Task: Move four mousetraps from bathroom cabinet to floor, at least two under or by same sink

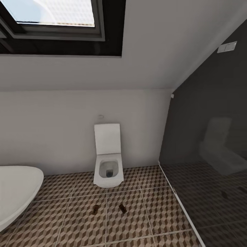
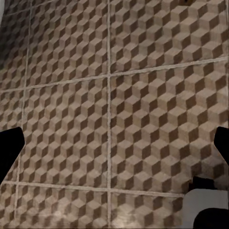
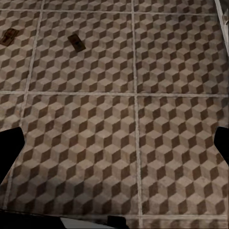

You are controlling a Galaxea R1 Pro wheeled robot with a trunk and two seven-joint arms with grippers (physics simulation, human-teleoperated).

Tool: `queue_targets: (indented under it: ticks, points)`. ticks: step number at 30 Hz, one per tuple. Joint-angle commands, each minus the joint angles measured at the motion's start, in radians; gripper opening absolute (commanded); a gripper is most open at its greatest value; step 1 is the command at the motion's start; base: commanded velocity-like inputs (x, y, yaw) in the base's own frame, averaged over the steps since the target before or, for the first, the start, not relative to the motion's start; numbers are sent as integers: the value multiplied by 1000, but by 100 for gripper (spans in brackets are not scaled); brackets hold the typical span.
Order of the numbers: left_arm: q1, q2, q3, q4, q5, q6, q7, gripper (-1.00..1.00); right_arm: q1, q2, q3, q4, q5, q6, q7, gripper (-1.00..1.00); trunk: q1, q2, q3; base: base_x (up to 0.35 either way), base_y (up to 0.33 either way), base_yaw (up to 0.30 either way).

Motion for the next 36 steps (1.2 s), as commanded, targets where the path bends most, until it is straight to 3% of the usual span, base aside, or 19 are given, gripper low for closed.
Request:
queue_targets:
  ticks: [1,2,4,5,12,13,14,23,36]
  points:
    - [-1,-1,-7,2,0,31,0,100,-1,0,8,0,-10,16,1,100,1,-2,-2,0,0,0]
    - [-1,-1,-7,3,0,95,-12,100,-1,1,8,-1,-10,55,1,100,1,-2,-2,0,0,0]
    - [-1,-1,-7,3,1,147,-25,100,-1,2,7,-1,-10,89,1,100,1,-2,-2,0,0,0]
    - [-1,-1,-6,3,1,217,-48,100,-1,1,6,-2,-10,133,2,100,1,-2,-2,0,0,0]
    - [-1,-1,-5,4,3,388,-89,100,-1,0,4,-3,-10,266,2,100,1,-2,-2,0,0,0]
    - [-1,-1,-5,4,3,417,-92,100,-1,0,4,-4,-10,303,2,100,1,-2,-2,0,0,0]
    - [-1,-10,-5,4,3,468,-95,100,-1,-1,5,-5,-10,388,2,100,1,-2,-2,0,0,0]
    - [-1,-33,-5,4,3,582,-98,100,-1,-9,4,-30,-11,614,5,100,1,-2,-2,0,0,0]
    - [-1,-31,-7,1,1,578,-101,100,-1,-9,10,-38,-5,624,5,100,1,-2,-2,0,0,0]
